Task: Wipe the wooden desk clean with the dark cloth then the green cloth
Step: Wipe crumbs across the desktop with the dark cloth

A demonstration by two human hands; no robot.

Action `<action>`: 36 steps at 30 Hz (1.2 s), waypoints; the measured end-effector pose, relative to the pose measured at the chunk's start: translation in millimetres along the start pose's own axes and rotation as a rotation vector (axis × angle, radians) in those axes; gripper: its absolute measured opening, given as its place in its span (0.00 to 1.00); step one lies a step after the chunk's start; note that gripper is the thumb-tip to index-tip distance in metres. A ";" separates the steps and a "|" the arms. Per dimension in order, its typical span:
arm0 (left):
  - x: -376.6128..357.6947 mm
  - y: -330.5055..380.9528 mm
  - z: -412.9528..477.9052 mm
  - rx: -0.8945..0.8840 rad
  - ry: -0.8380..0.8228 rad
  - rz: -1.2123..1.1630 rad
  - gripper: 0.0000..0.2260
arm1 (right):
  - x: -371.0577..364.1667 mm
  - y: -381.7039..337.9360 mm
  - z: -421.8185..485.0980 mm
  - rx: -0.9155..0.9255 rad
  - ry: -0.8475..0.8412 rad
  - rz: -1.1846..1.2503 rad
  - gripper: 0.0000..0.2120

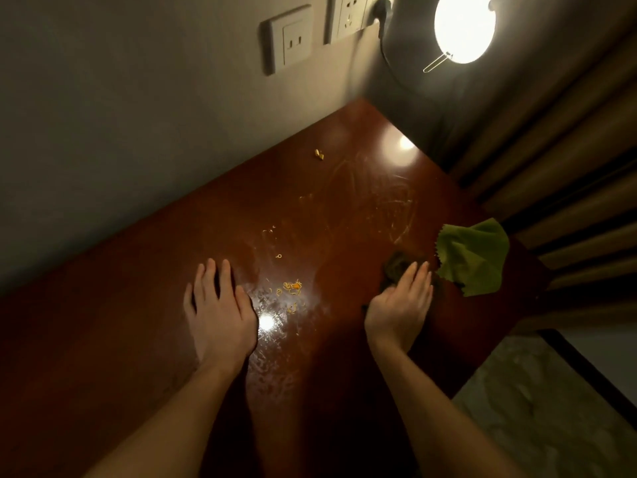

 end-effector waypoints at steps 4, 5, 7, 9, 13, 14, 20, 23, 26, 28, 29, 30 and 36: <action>-1.9 -1.2 -0.9 -0.011 0.012 -0.001 0.26 | -0.5 -9.9 41.8 -0.100 0.022 -0.016 0.28; -2.4 -1.5 -0.9 -0.014 0.014 0.001 0.27 | -2.4 -14.9 53.8 -0.077 0.012 -0.016 0.28; -3.0 -2.7 0.1 -0.015 0.018 0.004 0.27 | -6.8 -26.4 72.7 0.052 -0.023 -0.035 0.27; -3.6 -2.8 0.7 -0.018 0.018 0.009 0.26 | -11.0 -37.6 81.1 0.268 -0.057 -0.043 0.27; -0.7 -0.9 0.7 -0.017 0.013 0.015 0.26 | -13.0 -47.0 68.0 0.717 -0.105 0.029 0.24; 0.2 0.0 0.4 -0.017 0.012 0.011 0.26 | -13.3 -46.2 62.2 0.805 -0.105 0.033 0.24; 2.1 0.6 0.1 -0.010 0.001 0.000 0.25 | -16.6 -39.5 4.1 1.139 -0.172 0.047 0.25; 3.8 1.8 -1.0 0.003 -0.014 -0.010 0.25 | -12.3 -24.3 -30.9 1.141 -0.137 0.049 0.25; 5.7 2.4 -1.1 0.002 -0.023 -0.013 0.25 | -10.0 -9.4 -44.8 0.907 -0.089 0.063 0.25; 5.4 2.3 -1.1 0.002 -0.022 -0.013 0.25 | -9.6 -3.4 -37.4 0.661 -0.062 0.087 0.25; 4.9 2.1 -0.8 0.001 -0.021 -0.015 0.25 | -9.7 -1.6 -32.2 0.546 -0.050 0.095 0.26; 4.6 1.6 -0.9 -0.001 -0.020 -0.015 0.25 | -9.7 -1.1 -27.4 0.450 -0.043 0.095 0.27; 1.5 0.1 -1.0 -0.004 0.001 -0.010 0.24 | -7.3 -17.0 19.4 0.093 0.017 0.065 0.27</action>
Point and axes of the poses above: each hand's wrist, its own z-axis towards the middle knuckle, its own x-axis out of the back of the hand, y = z × x, the point moved 5 cm from there along z, towards the middle knuckle, and after that the axes turned 10 degrees about -z, right-handed, at the moved point
